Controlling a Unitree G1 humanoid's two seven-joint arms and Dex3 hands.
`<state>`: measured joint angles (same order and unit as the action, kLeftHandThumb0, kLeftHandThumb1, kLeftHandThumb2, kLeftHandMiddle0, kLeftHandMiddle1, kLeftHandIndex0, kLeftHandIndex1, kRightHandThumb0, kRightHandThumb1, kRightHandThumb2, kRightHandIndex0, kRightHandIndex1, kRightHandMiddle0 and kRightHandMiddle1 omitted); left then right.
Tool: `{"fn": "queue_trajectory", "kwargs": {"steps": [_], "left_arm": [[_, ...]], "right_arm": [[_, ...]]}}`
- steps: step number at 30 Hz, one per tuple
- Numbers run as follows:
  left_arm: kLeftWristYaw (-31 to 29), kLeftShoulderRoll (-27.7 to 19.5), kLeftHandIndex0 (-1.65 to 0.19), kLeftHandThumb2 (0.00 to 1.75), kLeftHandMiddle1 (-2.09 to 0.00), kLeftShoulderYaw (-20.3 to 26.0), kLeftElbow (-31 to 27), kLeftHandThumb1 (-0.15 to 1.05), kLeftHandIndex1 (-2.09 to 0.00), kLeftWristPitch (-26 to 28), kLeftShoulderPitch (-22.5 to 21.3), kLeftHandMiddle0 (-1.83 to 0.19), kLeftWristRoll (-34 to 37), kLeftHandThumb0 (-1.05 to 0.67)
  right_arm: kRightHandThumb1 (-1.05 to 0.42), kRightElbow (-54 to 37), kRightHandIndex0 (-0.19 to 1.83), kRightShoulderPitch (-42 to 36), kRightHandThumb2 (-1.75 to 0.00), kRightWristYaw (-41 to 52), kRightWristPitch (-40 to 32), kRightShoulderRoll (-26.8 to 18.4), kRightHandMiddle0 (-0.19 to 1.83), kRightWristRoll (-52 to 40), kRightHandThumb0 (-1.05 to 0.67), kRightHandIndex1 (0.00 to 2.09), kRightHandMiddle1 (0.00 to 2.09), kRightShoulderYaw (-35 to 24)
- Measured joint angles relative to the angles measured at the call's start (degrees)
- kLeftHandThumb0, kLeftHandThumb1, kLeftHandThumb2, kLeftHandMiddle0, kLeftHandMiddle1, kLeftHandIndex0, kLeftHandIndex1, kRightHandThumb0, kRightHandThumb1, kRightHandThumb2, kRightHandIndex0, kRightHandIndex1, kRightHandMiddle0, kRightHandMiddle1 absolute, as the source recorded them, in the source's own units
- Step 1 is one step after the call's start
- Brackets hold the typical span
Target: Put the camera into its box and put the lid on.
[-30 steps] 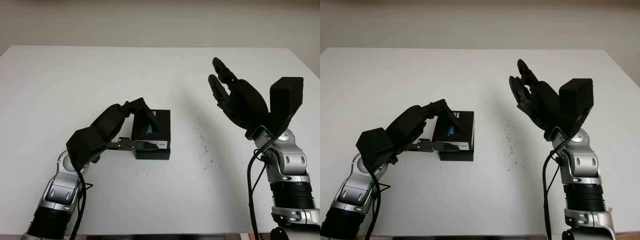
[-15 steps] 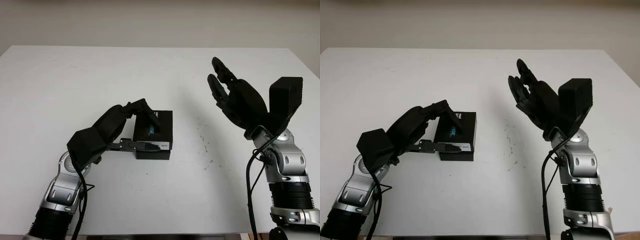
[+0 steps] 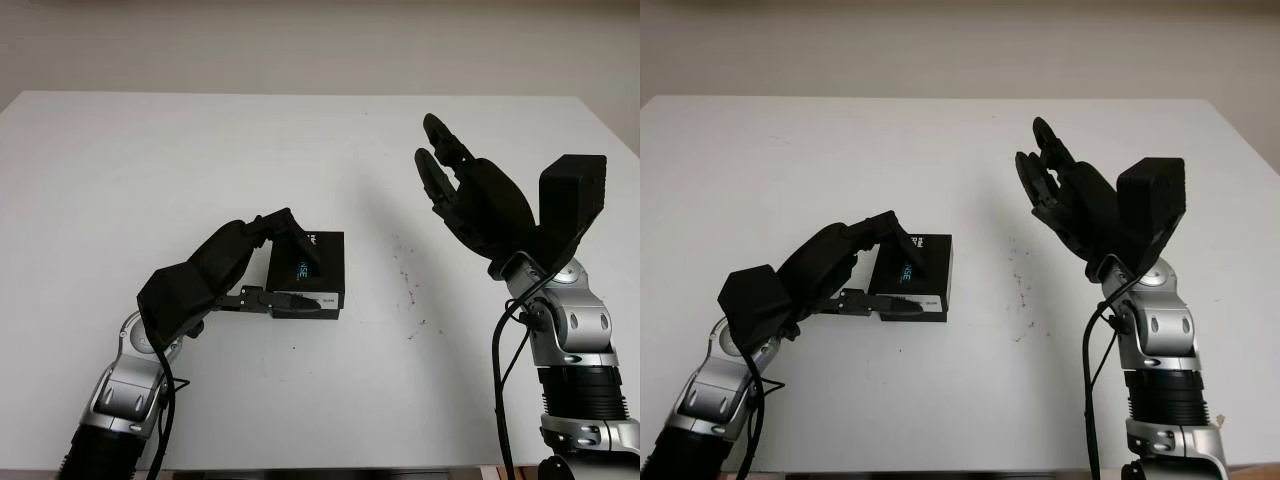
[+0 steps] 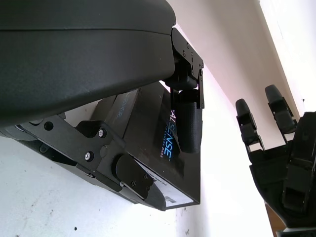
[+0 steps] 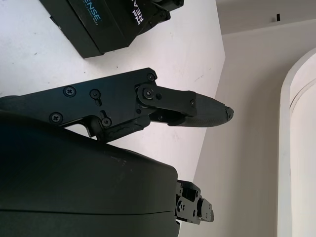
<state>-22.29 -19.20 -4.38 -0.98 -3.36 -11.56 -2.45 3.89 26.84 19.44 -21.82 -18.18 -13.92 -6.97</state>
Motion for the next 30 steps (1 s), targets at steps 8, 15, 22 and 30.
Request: {"fn": "queue_trajectory", "kwargs": {"steps": [8, 15, 22, 30], "left_arm": [[1.0, -0.4, -0.34, 0.06, -1.54, 0.0, -2.7, 0.92, -1.53, 1.9, 1.8, -0.34, -2.1, -0.09], [1.4, -0.4, -0.34, 0.05, -1.52, 0.1, -3.3, 0.92, -1.52, 2.5, 2.1, -0.34, -2.7, -0.09], [2.2, -0.2, -0.36, 0.05, -1.51, -0.1, -3.9, 0.91, -1.52, 2.7, 2.3, -0.35, -3.8, -0.11], [2.6, 0.6, -0.36, 0.05, -1.51, -0.2, -1.5, 0.92, -1.54, 0.9, 1.2, -0.33, -3.2, -0.12]], "right_arm": [[-1.05, 0.0, -0.18, -0.1, -0.51, 0.1, 0.0, 0.0, -0.19, 0.0, -0.64, 0.05, 0.05, -0.1], [-1.05, 0.1, -0.17, -0.1, -0.52, 0.6, 0.4, 0.0, -0.18, 0.0, -0.64, 0.06, 0.05, -0.1], [-1.05, 0.1, -0.17, -0.2, -0.51, 0.3, 0.5, 0.1, -0.18, 0.0, -0.64, 0.06, 0.05, -0.1], [-1.05, -0.3, -0.16, -1.0, -0.52, 0.0, 0.5, 0.4, -0.17, 0.1, -0.64, 0.06, 0.06, -0.1]]}}
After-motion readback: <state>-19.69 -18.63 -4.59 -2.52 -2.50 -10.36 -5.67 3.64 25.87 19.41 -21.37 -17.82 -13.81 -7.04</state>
